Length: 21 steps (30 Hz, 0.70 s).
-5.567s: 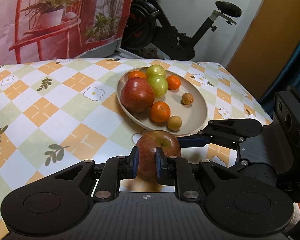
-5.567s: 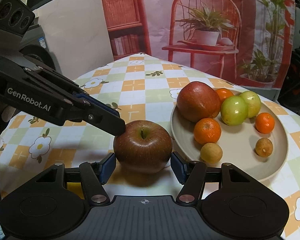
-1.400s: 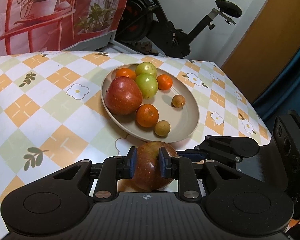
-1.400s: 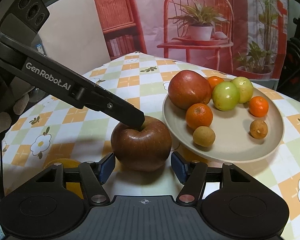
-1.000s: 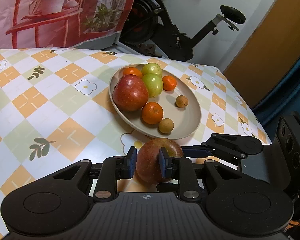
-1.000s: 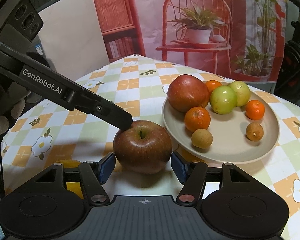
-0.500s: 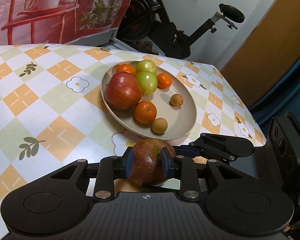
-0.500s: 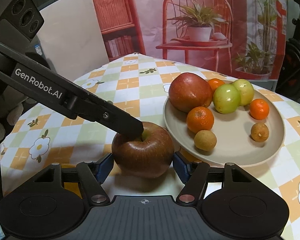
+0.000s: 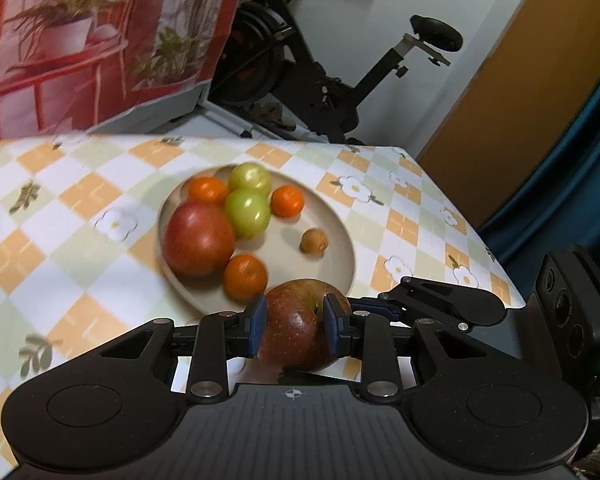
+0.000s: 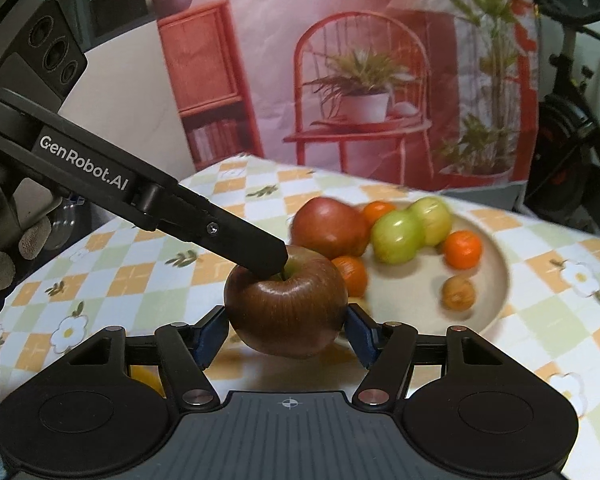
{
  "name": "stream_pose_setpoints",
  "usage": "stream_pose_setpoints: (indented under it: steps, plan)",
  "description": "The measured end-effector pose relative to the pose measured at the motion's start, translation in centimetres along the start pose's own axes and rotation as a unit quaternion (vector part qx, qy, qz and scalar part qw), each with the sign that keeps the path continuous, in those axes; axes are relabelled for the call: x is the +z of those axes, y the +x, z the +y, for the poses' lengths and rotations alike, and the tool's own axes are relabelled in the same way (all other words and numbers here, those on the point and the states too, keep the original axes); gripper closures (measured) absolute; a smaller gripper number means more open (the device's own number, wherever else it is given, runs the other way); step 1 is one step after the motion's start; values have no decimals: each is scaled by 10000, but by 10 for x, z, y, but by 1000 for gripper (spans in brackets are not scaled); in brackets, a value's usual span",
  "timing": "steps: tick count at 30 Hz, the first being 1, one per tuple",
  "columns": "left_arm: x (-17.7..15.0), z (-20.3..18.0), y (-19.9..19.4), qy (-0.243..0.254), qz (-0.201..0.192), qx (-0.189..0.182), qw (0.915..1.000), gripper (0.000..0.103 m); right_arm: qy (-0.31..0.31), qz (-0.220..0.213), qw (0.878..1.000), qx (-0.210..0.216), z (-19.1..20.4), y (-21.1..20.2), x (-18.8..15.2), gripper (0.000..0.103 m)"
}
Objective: Organize fruits
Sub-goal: 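Carry the red apple onto the plate and open the left tool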
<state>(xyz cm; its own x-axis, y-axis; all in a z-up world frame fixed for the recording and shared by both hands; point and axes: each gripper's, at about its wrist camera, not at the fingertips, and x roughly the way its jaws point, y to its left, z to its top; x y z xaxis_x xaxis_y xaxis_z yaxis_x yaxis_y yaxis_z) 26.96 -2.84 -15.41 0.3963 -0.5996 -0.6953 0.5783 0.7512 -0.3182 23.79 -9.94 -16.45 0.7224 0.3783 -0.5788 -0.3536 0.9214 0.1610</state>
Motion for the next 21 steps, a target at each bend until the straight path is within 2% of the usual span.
stream_pose_setpoints:
  steps: [8, 11, 21]
  plan:
    - [34, -17, 30, 280, -5, 126, 9995, 71, 62, -128, 9993, -348, -36, 2, 13, 43]
    - [44, -17, 46, 329, 114, 198, 9992, 71, 62, -66, 9991, -423, -49, 10, 17, 43]
    - [52, -3, 70, 224, 341, 318, 9987, 71, 25, 186, 9988, -457, -66, 40, 16, 43]
